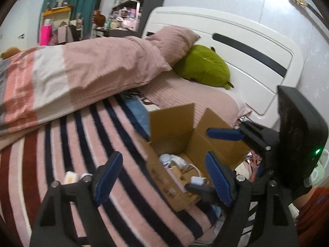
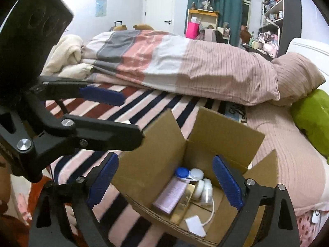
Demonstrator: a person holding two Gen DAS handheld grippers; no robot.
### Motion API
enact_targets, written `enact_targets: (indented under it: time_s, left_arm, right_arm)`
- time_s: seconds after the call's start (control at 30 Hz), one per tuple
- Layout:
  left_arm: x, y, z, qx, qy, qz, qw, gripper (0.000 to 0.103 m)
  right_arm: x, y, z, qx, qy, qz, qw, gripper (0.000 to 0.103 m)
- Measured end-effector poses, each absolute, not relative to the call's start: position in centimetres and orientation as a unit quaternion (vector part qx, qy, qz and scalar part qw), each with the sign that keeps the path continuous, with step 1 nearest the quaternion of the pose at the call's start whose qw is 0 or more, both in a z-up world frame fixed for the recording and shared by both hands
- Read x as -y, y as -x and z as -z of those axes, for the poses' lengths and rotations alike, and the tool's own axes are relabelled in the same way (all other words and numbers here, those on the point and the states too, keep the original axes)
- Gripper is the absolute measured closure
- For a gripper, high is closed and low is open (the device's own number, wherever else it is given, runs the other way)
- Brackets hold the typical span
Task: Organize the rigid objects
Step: 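Return the right gripper and grasp the white earbud case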
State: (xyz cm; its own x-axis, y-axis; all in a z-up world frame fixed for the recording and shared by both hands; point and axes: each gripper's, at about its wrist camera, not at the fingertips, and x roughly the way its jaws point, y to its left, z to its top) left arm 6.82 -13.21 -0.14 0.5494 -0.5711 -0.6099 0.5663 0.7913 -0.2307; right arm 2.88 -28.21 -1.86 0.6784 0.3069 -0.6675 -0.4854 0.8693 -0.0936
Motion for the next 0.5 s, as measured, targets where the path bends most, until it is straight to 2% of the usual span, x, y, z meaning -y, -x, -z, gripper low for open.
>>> enact_targets:
  time_s: [0.23, 0.5]
  left_arm:
    - [5.7, -5.7, 0.3, -0.331, 0.032, 0.27, 0.904, 0.023]
    - [-2.5, -5.3, 3.3, -0.343, 0.061, 0.189, 0.918, 0.023]
  right_arm:
    - [22.5, -2.4, 0.3, -0.32, 0.147, -0.266, 0.897, 0.011]
    - [15.0, -3.9, 3.3, -0.342, 0.133, -0.348, 0.862, 0.011]
